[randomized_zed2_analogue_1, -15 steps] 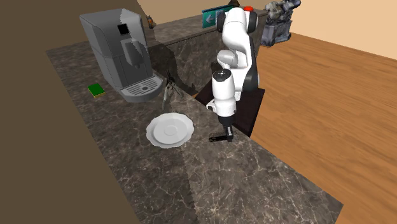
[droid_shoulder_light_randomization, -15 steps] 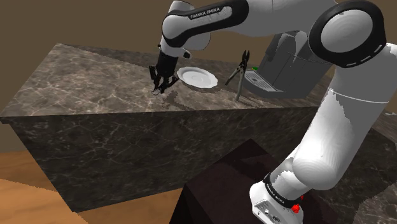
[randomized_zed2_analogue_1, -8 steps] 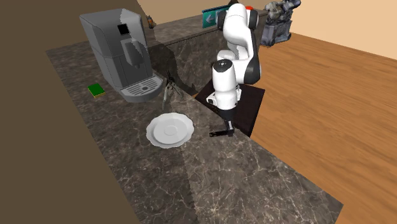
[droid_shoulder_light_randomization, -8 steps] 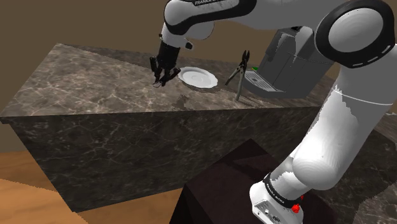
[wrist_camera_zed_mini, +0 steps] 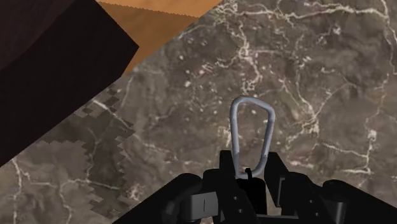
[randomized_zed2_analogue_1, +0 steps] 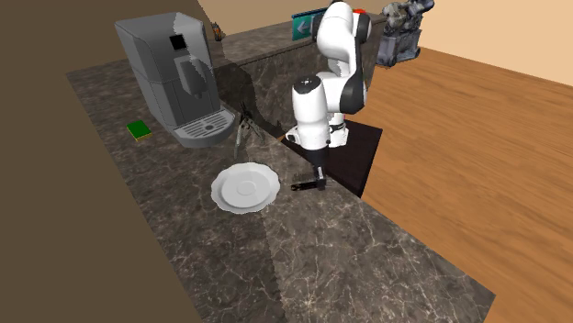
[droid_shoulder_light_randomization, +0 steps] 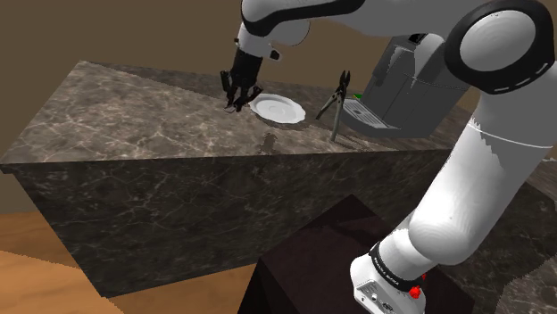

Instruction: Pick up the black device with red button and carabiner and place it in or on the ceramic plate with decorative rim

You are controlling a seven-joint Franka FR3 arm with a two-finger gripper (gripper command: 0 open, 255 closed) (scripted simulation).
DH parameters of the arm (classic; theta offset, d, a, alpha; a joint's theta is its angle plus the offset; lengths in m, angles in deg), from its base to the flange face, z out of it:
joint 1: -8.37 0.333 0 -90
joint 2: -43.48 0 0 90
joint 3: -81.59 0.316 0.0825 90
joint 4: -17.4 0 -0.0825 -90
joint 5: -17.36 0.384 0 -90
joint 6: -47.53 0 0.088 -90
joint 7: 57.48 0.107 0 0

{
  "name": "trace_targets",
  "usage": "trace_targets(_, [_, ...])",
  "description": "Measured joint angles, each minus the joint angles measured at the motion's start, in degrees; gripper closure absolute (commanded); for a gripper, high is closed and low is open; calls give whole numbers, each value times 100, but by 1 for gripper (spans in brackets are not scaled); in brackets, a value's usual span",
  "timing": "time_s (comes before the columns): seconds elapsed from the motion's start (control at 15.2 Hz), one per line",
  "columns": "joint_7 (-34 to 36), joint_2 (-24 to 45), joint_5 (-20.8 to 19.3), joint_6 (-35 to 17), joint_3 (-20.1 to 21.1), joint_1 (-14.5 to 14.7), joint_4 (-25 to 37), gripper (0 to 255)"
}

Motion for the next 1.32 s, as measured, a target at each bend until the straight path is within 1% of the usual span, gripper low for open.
trace_targets(0.13, [-252,-6,25,22,-94,-154,-30,255])
trace_targets(0.53, [-945,191,36,294,-376,-597,304,255])
trace_targets(0.66, [-1176,348,25,450,-475,-754,570,255])
trace_targets(0.99, [-1741,639,29,707,-690,-1135,1008,255])
trace_targets(1.19, [-2013,936,18,959,-798,-1339,1505,255])
trace_targets(1.32, [-2113,1012,19,927,-828,-1401,1530,255])
